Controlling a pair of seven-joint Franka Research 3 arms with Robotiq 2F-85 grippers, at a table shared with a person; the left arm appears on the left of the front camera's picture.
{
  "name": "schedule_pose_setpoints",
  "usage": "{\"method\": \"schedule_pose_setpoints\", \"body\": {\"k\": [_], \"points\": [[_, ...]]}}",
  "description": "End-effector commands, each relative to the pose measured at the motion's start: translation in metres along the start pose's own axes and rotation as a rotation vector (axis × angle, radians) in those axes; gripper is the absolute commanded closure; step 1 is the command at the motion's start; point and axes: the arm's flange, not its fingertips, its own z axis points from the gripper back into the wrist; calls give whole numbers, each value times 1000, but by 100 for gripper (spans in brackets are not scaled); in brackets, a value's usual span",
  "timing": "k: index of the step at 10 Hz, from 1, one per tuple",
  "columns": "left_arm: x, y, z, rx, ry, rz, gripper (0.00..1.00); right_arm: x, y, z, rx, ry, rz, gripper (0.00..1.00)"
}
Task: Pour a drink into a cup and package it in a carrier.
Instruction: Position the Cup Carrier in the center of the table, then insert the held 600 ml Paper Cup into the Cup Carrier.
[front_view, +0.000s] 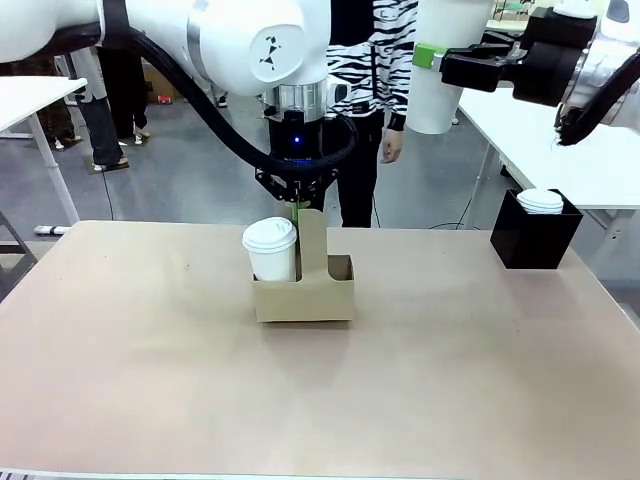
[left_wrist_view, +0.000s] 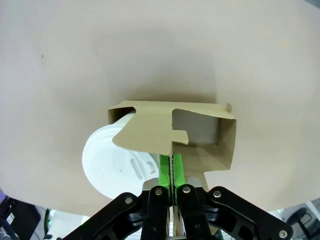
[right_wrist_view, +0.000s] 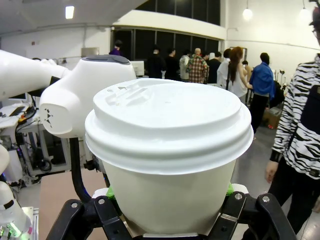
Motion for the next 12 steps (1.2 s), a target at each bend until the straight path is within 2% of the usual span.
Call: {"method": "schedule_pose_setpoints", "body": {"k": [1, 5, 6, 12], "points": [[-3, -4, -10, 46, -13, 33, 98, 1, 0, -3, -4, -27, 13, 20], [-13, -16, -37, 68, 12, 35, 98, 1, 0, -3, -4, -27, 13, 20], [-8, -16, -25, 39, 16, -8, 98, 1, 0, -3, -4, -27, 13, 20], [-8, -16, -25, 39, 16, -8, 98, 1, 0, -3, -4, -27, 13, 20]]}}
